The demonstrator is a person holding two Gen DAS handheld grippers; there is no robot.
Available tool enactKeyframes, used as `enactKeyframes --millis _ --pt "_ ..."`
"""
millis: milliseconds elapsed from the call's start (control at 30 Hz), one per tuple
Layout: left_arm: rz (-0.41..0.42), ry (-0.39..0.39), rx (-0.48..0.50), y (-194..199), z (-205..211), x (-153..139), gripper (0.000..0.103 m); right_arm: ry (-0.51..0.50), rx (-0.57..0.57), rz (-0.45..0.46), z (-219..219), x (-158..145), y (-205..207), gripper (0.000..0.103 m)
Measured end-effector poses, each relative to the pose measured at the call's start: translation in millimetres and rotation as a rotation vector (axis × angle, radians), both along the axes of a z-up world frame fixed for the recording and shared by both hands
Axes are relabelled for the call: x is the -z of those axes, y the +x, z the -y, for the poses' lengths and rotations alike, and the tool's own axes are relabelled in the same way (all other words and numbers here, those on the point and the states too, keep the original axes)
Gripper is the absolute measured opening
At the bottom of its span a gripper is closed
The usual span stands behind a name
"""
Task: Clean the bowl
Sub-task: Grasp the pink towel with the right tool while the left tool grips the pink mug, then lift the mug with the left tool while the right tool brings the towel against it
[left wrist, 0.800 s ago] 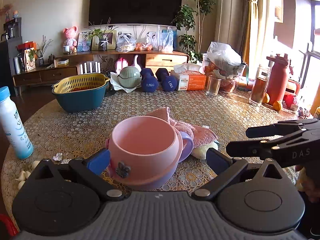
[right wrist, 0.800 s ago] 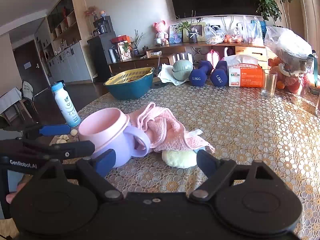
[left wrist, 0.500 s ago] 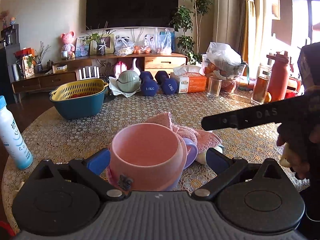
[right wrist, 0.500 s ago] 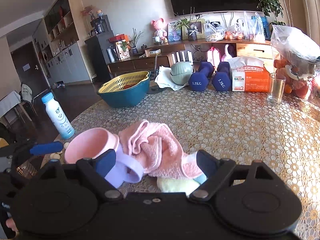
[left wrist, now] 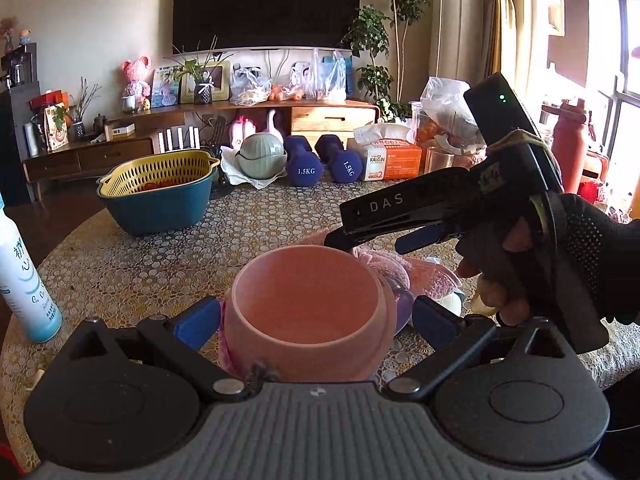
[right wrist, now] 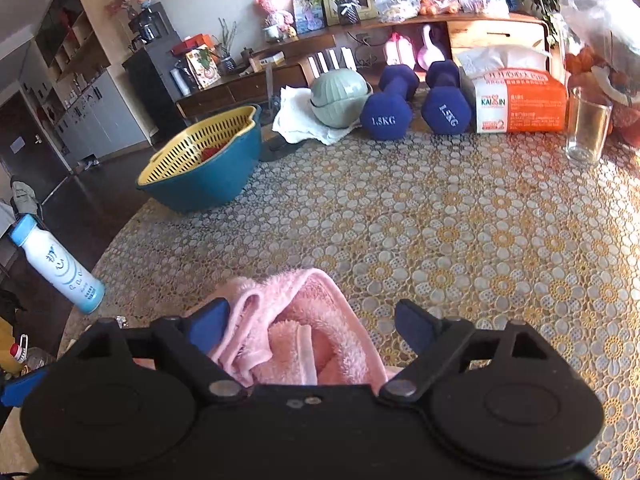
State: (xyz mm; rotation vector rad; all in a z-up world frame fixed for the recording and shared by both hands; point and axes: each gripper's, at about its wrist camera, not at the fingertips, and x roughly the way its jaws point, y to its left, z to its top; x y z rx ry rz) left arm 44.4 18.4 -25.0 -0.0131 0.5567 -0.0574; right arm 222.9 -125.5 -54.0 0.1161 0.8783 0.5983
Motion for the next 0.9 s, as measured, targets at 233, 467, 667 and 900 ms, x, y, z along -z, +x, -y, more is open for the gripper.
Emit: enactKeyframes --millis 233,467,667,900 --pt "-0.018 -0.014 -0.001 6.3 -2.8 6.3 0.103 0.004 -0.046 -0.074 -13.1 15.0 7.2 0.083" --pt "-0.019 -0.015 0.015 8.0 -2.8 8.6 0.102 0.101 -0.038 -0.169 -9.5 18.9 13.5 0.059" --pt "-0.027 -0.031 0.008 8.6 -6.9 10.0 0.102 0.194 0.004 -0.225 2.5 23.0 15.8 0.043" --pt "-0.002 -0.009 -0.006 2.1 -5.5 4.2 0.102 0.149 -0.025 -0.071 5.6 -0.8 -3.2 0.022"
